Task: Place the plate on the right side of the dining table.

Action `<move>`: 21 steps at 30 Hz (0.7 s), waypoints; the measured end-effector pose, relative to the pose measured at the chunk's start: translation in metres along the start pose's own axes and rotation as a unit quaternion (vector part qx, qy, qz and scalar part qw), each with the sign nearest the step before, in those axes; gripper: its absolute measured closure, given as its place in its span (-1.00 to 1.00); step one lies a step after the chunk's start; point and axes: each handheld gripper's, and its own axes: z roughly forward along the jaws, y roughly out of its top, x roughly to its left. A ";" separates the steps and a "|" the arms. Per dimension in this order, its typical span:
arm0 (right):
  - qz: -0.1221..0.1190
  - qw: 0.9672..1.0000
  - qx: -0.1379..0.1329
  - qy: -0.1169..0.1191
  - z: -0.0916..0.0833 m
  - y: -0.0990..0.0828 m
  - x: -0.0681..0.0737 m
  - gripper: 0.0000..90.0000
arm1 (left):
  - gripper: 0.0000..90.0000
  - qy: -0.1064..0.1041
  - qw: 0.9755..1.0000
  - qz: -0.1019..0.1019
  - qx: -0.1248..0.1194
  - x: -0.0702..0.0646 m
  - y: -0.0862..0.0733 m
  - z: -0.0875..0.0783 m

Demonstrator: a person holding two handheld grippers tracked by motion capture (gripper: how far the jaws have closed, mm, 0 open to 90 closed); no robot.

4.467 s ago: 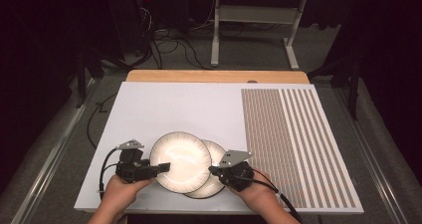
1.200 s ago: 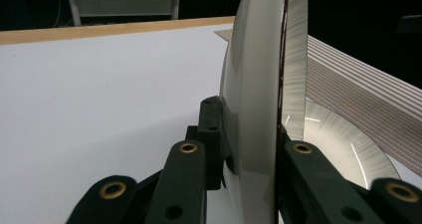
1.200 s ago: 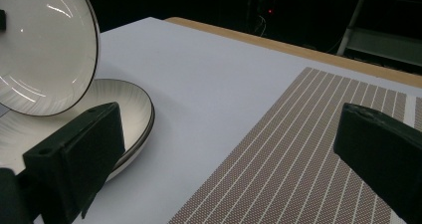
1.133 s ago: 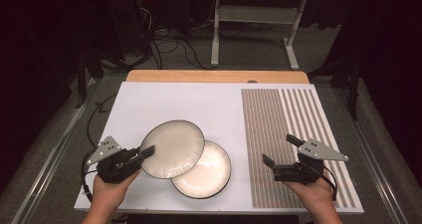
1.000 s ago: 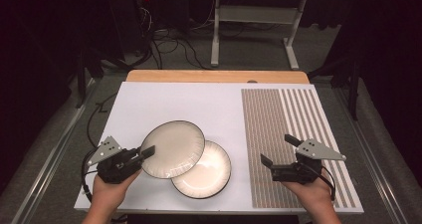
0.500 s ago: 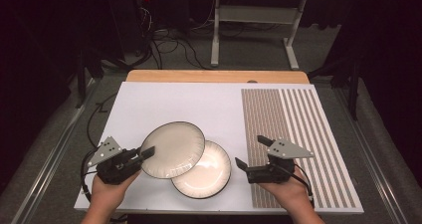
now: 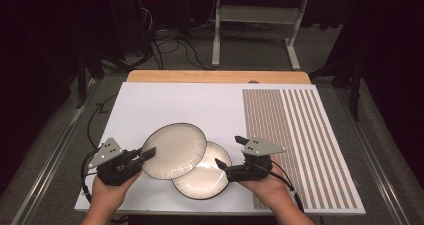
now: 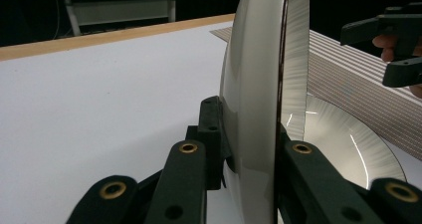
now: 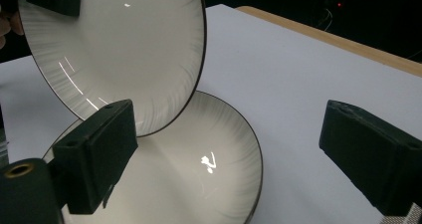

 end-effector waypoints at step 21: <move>0.066 0.995 0.041 0.057 0.066 0.006 0.014 0.41 | 0.74 -0.007 1.000 -0.001 0.002 0.003 -0.001 0.000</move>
